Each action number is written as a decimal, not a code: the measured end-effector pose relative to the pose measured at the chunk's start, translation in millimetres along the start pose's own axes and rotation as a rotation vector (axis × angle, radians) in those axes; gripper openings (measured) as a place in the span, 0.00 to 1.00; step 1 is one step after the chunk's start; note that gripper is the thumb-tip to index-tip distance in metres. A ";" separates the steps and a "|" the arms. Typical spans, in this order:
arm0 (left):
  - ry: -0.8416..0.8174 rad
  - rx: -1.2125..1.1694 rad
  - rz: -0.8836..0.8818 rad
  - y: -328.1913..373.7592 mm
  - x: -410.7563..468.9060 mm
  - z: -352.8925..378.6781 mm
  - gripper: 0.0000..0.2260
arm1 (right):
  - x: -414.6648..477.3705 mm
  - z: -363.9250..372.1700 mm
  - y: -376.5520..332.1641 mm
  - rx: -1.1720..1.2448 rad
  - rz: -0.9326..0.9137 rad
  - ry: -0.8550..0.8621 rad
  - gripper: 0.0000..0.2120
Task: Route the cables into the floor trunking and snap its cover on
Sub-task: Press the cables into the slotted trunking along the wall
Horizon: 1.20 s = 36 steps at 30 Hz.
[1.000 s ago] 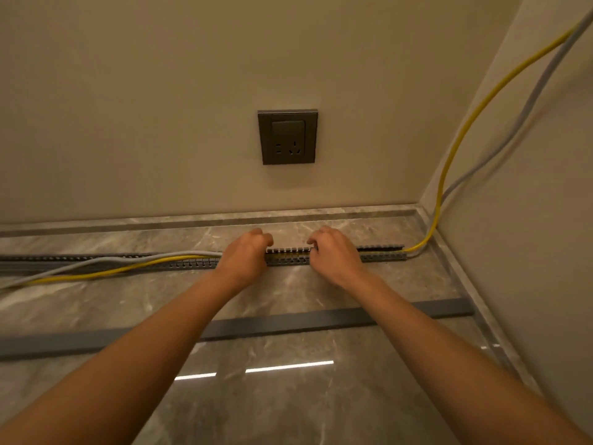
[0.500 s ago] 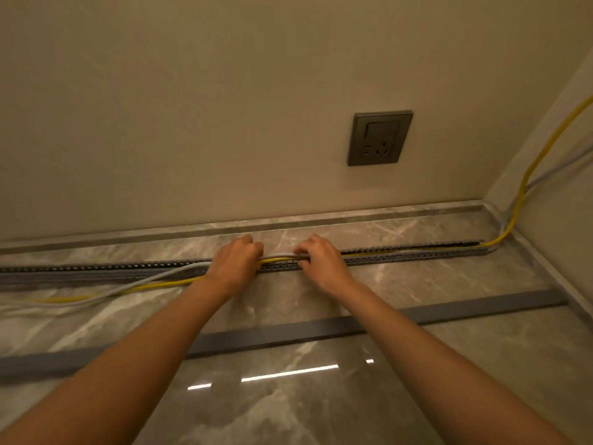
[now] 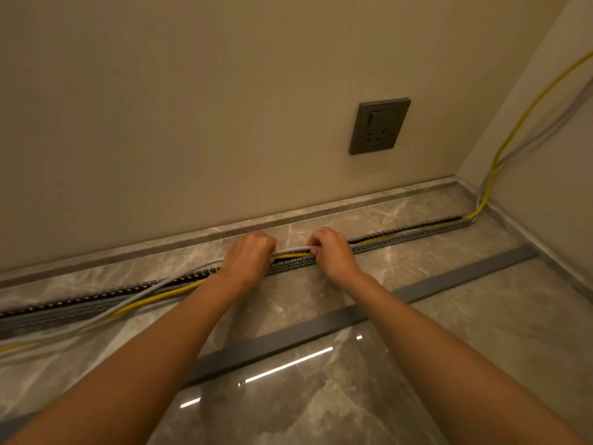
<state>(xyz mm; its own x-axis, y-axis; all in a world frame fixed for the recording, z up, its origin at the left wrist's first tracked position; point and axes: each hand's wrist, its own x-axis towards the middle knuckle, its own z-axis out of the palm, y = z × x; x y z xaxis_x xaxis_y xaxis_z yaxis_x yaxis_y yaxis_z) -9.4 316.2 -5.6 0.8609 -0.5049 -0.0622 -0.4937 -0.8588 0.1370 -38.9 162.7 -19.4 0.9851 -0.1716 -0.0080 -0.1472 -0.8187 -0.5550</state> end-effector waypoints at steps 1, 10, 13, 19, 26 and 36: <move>-0.002 -0.008 0.002 -2.1 0.2 1.8 0.09 | -0.1 1.0 0.3 0.008 0.002 0.002 0.08; 0.009 0.135 -0.013 16.5 0.0 7.5 0.09 | -6.9 2.3 15.2 0.057 -0.067 0.022 0.09; -0.003 0.106 -0.017 16.2 -2.8 12.2 0.09 | -7.7 -0.1 20.0 0.038 -0.080 0.052 0.07; 0.046 0.032 0.015 25.6 -10.7 16.2 0.10 | -5.8 -1.9 26.0 0.006 -0.125 0.018 0.07; 0.056 0.149 0.087 40.4 -4.5 11.8 0.10 | -13.1 -4.8 30.8 -0.062 -0.209 -0.023 0.14; -0.080 0.284 -0.034 56.2 4.2 6.9 0.11 | -8.0 -18.8 34.3 -0.106 -0.216 -0.096 0.13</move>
<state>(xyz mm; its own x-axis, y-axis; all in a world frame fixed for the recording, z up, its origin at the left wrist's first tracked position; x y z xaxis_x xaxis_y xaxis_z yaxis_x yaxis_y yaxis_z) -34.4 265.3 -5.0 0.8707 -0.4711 -0.1415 -0.4891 -0.8596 -0.1480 -53.5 125.6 -22.7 0.9979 0.0624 0.0199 0.0645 -0.8846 -0.4619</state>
